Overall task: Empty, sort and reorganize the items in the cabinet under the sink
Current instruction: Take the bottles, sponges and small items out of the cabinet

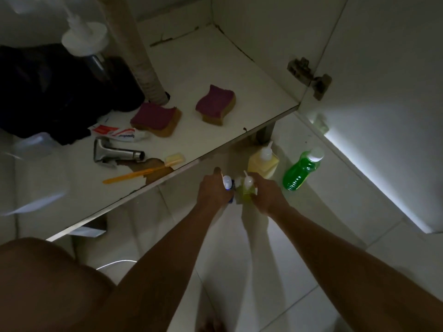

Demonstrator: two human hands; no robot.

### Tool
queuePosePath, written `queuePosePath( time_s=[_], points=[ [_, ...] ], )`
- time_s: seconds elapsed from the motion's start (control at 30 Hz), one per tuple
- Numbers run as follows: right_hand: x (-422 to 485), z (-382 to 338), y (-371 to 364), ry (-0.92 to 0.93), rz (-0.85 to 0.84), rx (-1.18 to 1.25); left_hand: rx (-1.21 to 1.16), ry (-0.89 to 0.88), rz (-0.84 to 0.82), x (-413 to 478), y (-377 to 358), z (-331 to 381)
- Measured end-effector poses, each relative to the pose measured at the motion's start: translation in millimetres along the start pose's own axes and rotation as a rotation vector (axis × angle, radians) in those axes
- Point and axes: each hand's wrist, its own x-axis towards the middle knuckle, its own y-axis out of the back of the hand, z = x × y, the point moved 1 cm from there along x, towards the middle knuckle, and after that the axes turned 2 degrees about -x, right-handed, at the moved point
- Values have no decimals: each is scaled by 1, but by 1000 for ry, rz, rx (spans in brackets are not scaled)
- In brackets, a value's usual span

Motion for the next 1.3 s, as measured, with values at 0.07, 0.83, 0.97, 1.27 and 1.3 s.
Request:
queuePosePath(
  time_s=[0.07, 0.83, 0.97, 1.27, 1.3],
  points=[
    [-1, 1, -2, -1, -4, -10, -3, 18, -14, 0, -4, -1],
    [116, -155, 132, 433, -61, -736, 637, -121, -29, 69, 246, 16],
    [125, -154, 113, 406, -22, -852, 781, -198, -73, 68, 229, -5],
    [136, -154, 121, 343, 6, -707, 709, -286, 161, 74, 222, -4],
    [136, -155, 123, 341, 32, -693, 680, -294, 202, 73, 225, 1]
  ],
)
